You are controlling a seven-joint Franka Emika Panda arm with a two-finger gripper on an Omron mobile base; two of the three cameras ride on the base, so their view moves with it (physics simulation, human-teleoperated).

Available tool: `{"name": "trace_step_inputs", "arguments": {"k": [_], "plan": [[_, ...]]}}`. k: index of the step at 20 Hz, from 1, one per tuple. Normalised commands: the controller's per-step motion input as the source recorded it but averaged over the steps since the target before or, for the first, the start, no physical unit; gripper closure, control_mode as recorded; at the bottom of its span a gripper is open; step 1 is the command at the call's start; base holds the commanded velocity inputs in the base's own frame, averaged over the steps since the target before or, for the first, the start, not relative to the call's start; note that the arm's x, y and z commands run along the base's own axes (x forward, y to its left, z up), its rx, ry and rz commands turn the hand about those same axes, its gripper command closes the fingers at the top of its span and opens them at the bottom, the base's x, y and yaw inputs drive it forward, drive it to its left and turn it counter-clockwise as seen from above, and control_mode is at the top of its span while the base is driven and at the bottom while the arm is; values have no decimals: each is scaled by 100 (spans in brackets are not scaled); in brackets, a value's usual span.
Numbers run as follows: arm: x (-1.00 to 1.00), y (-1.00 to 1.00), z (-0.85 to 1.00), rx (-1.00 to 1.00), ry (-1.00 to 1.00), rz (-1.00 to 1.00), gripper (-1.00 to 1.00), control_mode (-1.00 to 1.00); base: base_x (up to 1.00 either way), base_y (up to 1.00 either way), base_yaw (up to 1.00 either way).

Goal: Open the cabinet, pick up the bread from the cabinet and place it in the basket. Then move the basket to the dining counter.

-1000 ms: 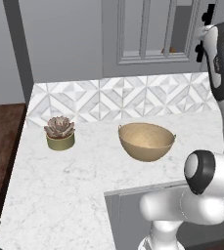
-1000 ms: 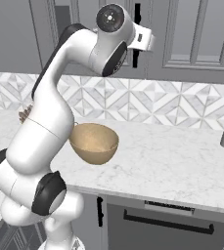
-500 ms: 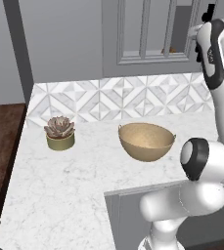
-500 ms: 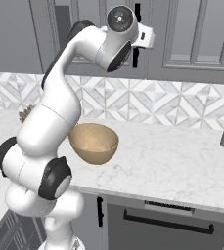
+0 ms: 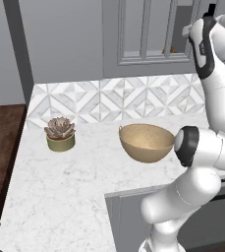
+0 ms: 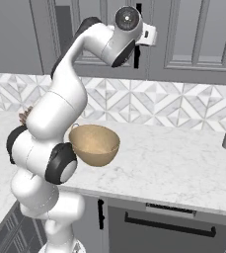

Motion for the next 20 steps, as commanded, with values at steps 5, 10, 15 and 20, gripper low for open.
{"name": "trace_step_inputs", "arguments": {"k": [5,10,15,20], "plan": [[43,-11,0,0,0,6,-100,-100,0,0,0],[16,-26,0,2,0,4,-100,-100,0,0,0],[38,0,-3,0,0,0,-100,-100,0,0,0],[59,48,-22,2,0,10,100,-100,0,0,0]]}}
